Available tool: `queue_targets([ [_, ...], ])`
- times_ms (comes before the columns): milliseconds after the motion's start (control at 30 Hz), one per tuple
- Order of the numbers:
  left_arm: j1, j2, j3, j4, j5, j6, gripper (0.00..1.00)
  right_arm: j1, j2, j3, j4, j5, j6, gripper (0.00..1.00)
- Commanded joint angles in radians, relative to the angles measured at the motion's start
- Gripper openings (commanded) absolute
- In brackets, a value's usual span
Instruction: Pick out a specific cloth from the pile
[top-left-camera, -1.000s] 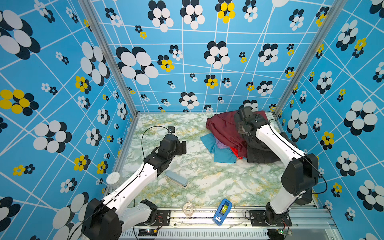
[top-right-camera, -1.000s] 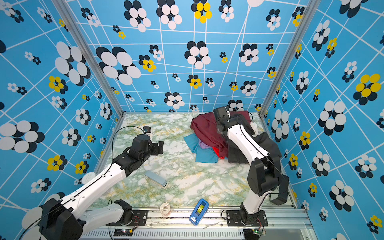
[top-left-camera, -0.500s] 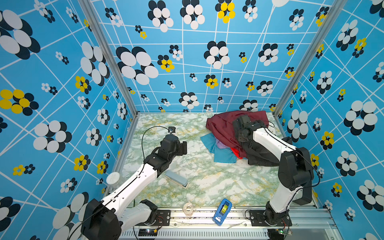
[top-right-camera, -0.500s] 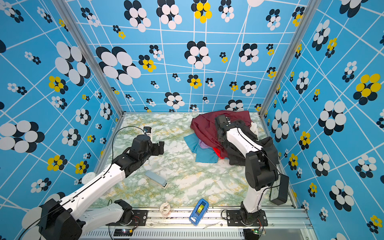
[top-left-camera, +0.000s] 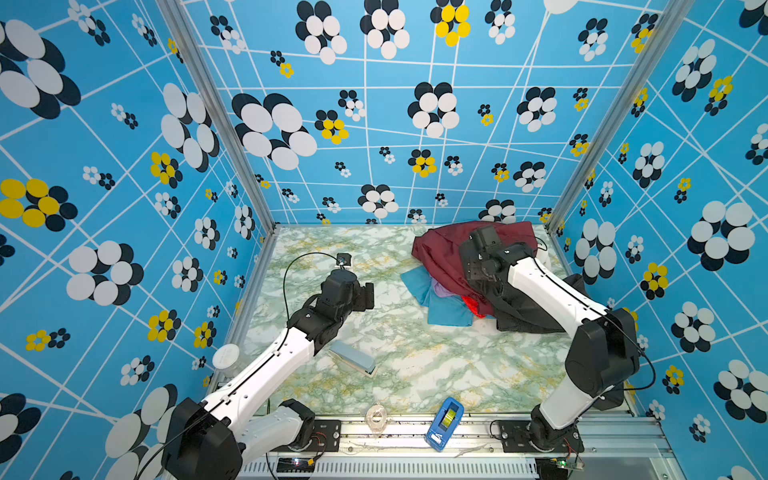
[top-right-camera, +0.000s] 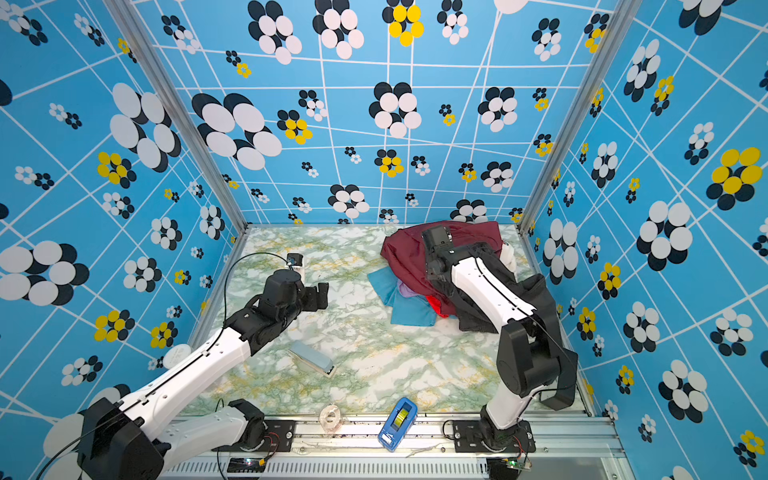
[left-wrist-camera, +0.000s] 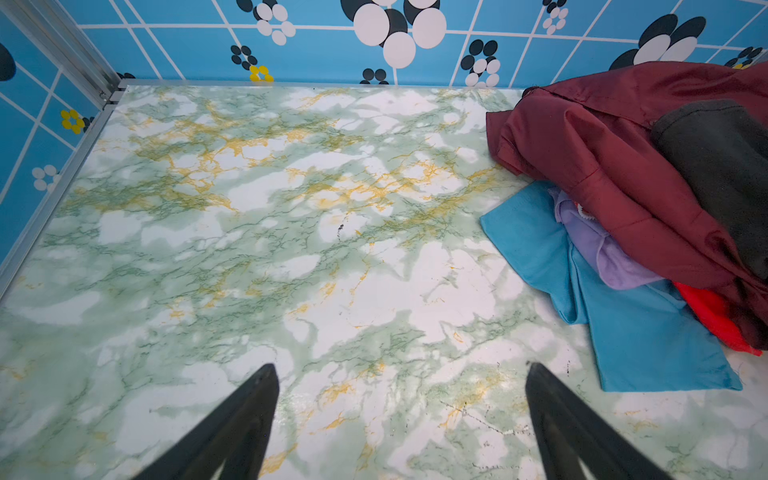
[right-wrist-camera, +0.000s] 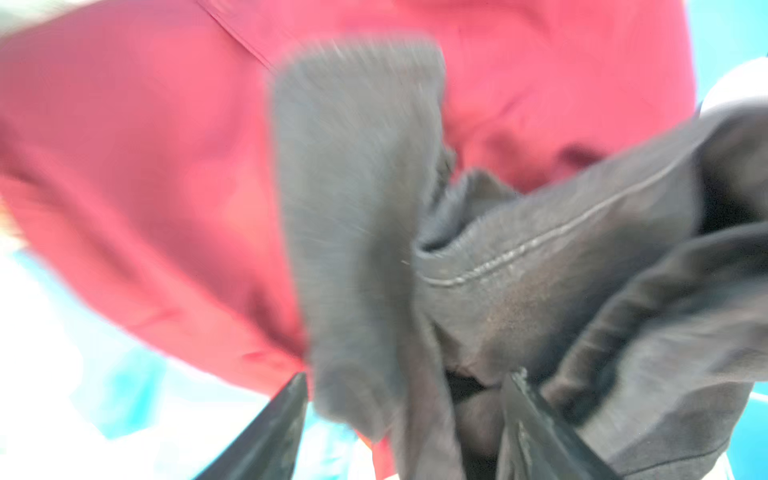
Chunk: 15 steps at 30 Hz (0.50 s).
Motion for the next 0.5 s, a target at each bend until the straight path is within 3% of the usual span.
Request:
queue_targets([
  [0, -0.009, -0.035, -0.016, -0.006, -0.008, -0.01, 0.94, 0.031, -0.044, 0.067, -0.03, 0.003, -0.034, 0.82],
  [100, -0.009, -0.046, -0.02, -0.006, -0.014, -0.006, 0.94, 0.057, -0.048, 0.092, -0.017, -0.026, -0.055, 0.85],
  [133, -0.009, -0.05, -0.022, -0.006, -0.016, -0.005, 0.94, 0.067, -0.045, 0.096, -0.005, -0.042, -0.066, 0.93],
  [467, -0.009, -0.043, -0.028, -0.004, -0.048, 0.021, 0.95, 0.134, 0.199, 0.279, -0.003, -0.105, -0.142, 0.96],
])
